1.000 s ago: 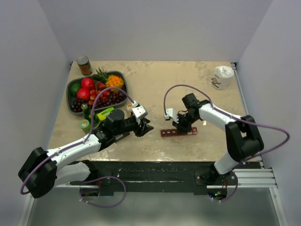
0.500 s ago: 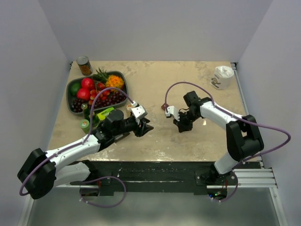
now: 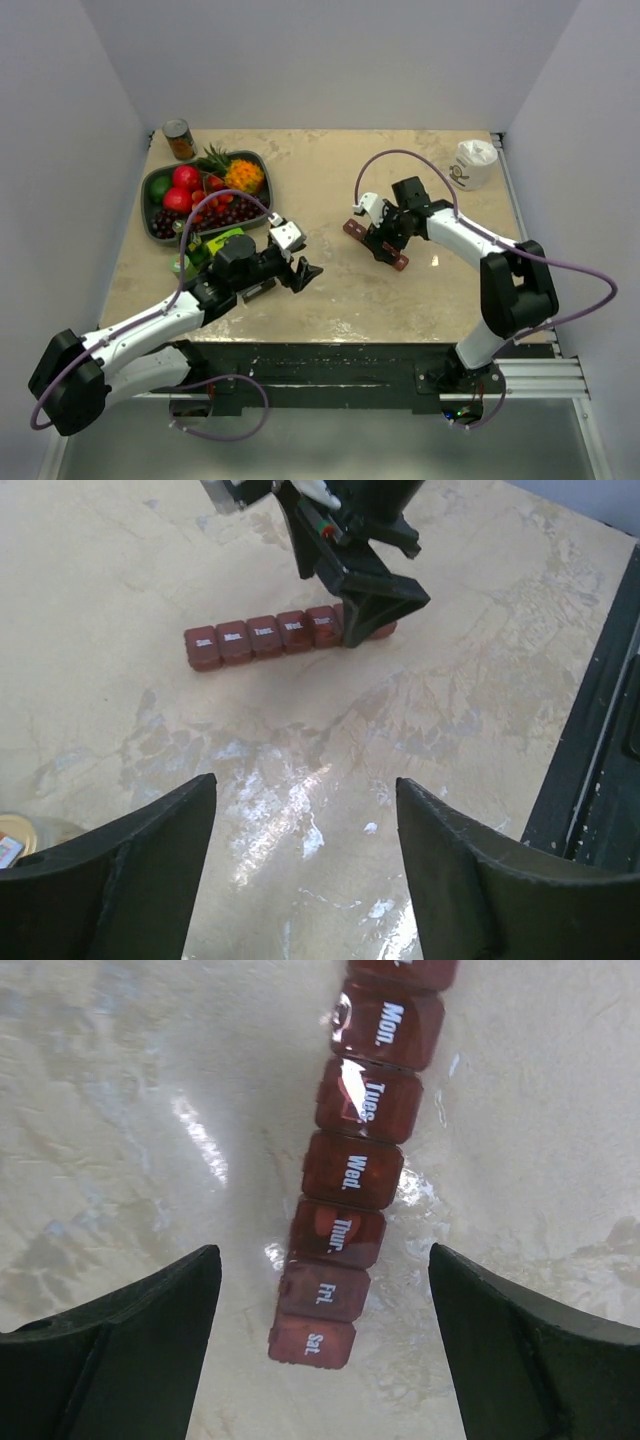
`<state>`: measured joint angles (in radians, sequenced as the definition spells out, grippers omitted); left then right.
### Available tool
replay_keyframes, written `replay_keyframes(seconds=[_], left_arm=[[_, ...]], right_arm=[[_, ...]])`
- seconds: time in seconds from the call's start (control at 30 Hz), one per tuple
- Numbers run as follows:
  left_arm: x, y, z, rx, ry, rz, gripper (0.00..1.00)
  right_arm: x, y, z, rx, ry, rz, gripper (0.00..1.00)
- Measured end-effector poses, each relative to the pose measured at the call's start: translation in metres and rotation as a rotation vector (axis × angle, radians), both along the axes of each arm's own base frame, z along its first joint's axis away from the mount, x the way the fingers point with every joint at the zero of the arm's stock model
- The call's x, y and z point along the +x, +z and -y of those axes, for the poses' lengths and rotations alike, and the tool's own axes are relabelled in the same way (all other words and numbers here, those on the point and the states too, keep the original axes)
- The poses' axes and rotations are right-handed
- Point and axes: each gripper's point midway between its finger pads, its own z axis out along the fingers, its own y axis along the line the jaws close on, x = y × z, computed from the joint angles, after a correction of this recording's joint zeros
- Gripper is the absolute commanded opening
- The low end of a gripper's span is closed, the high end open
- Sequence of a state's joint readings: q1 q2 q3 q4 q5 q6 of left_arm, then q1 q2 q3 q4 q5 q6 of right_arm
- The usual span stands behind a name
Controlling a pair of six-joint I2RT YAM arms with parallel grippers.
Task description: Sort the pills into containers
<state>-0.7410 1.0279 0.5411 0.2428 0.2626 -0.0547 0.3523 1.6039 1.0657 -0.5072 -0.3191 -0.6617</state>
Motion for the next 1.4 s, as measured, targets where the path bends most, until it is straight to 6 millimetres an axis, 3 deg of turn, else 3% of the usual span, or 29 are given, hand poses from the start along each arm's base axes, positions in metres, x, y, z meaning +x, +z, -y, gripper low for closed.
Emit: replay_keyframes(seconds=[0.1,0.23,0.43,0.57,0.67,0.77,0.9,0.93,0.97,1.0,1.07,1.17,1.4], left_arm=[[0.005,0.005,-0.008,0.010,0.044,0.027,0.79],[0.008,0.006,-0.015,0.025,0.084,0.042,0.81],[0.011,0.006,-0.018,0.046,0.093,0.065,0.82],[0.008,0.001,-0.015,0.078,0.045,0.087,0.82],[-0.001,-0.003,-0.010,0.122,-0.055,0.138,0.82],[-0.017,-0.006,-0.007,0.176,-0.199,0.215,0.82],[-0.037,-0.008,-0.005,0.210,-0.354,0.328,0.81],[-0.040,-0.010,-0.004,0.213,-0.383,0.343,0.81],[-0.044,-0.014,-0.003,0.217,-0.413,0.349,0.80],[-0.048,-0.020,-0.002,0.223,-0.439,0.348,0.79],[-0.053,-0.035,-0.001,0.243,-0.477,0.328,0.77],[-0.057,-0.056,0.002,0.271,-0.508,0.271,0.72],[-0.042,-0.072,0.009,0.237,-0.365,0.057,0.38]], right_arm=[[0.007,-0.019,0.008,-0.053,-0.060,-0.022,0.86],[0.015,-0.029,0.016,-0.095,-0.103,-0.014,0.81],[0.013,-0.040,0.015,-0.101,-0.097,-0.037,0.59],[0.004,-0.053,0.015,-0.108,-0.064,-0.085,0.36],[-0.001,-0.053,0.012,-0.100,-0.002,-0.087,0.35],[-0.020,-0.053,0.011,-0.097,0.126,-0.088,0.35],[-0.065,-0.054,0.013,-0.117,0.321,-0.107,0.42],[-0.074,-0.055,0.015,-0.127,0.364,-0.109,0.46],[-0.081,-0.055,0.016,-0.137,0.402,-0.113,0.60],[-0.086,-0.055,0.018,-0.144,0.436,-0.117,0.67],[-0.090,-0.055,0.020,-0.155,0.483,-0.119,0.80],[-0.096,-0.054,0.020,-0.144,0.522,-0.125,0.87],[-0.090,-0.025,-0.012,-0.004,0.544,-0.039,0.87]])
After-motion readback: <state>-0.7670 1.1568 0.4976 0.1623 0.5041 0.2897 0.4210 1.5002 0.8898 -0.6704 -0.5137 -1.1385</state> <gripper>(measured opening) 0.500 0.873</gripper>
